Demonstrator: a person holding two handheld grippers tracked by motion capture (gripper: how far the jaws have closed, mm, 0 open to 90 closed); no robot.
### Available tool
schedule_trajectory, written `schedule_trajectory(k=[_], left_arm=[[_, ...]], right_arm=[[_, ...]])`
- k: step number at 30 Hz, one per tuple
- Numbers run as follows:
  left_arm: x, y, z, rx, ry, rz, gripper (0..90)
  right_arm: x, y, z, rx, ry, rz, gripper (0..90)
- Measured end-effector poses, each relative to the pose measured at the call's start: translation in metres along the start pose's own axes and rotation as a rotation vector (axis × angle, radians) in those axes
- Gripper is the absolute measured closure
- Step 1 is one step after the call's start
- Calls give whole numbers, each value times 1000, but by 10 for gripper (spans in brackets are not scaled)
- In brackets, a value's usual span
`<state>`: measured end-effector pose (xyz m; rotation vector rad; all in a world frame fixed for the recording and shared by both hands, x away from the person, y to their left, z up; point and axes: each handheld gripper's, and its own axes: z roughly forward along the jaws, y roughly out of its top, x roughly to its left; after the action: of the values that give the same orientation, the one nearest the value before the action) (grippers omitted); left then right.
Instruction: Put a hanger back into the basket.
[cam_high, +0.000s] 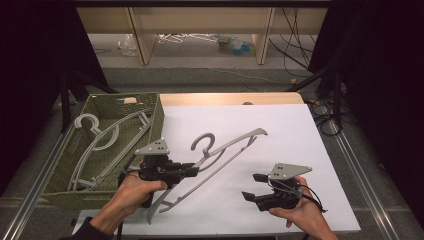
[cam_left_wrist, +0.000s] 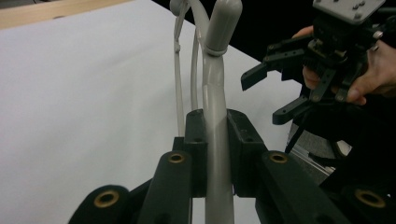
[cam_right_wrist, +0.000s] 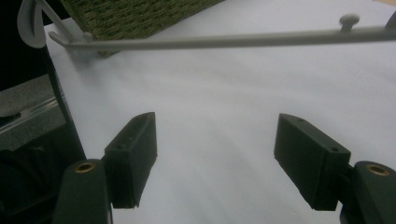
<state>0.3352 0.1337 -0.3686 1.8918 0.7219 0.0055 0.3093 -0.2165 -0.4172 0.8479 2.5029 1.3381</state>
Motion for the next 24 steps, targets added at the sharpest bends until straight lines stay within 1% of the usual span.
schedule_trajectory(k=[1,2,3,4,5,7,9,10,14,15,17,19,21,23,24], left_arm=[[-2,2,-2,2,5,4,792],[-2,3,-3,5,9,10,792],[-2,4,-4,0,2,10,791],[-3,6,-5,7,5,9,792],[-3,7,-7,5,4,-2,792],[-5,11,-11,-6,-1,7,792],[-5,13,-14,-7,-1,2,791],[-5,16,-16,-17,-5,2,791],[-6,27,-27,-29,12,5,791],[-5,30,-31,-40,10,3,791],[-4,35,-38,-51,23,7,791],[-2,39,-44,-64,26,-2,791],[3,45,-53,-83,38,-12,791],[4,47,-56,-82,41,-10,791],[6,50,-61,-81,45,-5,791]], right_arm=[[0,0,0,-2,-4,0,307],[0,-1,0,-6,3,1,303],[0,-1,1,-5,0,3,292],[1,-2,1,-3,-2,10,284],[1,-2,1,3,4,4,284],[1,-3,2,4,7,1,276],[0,-3,3,3,2,3,274],[0,-4,3,5,3,5,275],[0,-5,3,3,1,7,275],[0,-5,3,4,4,8,275],[0,-5,3,3,3,6,274],[0,-5,3,3,2,10,274],[-1,-5,2,0,2,5,274],[-1,-5,2,1,1,5,275],[-1,-5,2,4,3,7,274]])
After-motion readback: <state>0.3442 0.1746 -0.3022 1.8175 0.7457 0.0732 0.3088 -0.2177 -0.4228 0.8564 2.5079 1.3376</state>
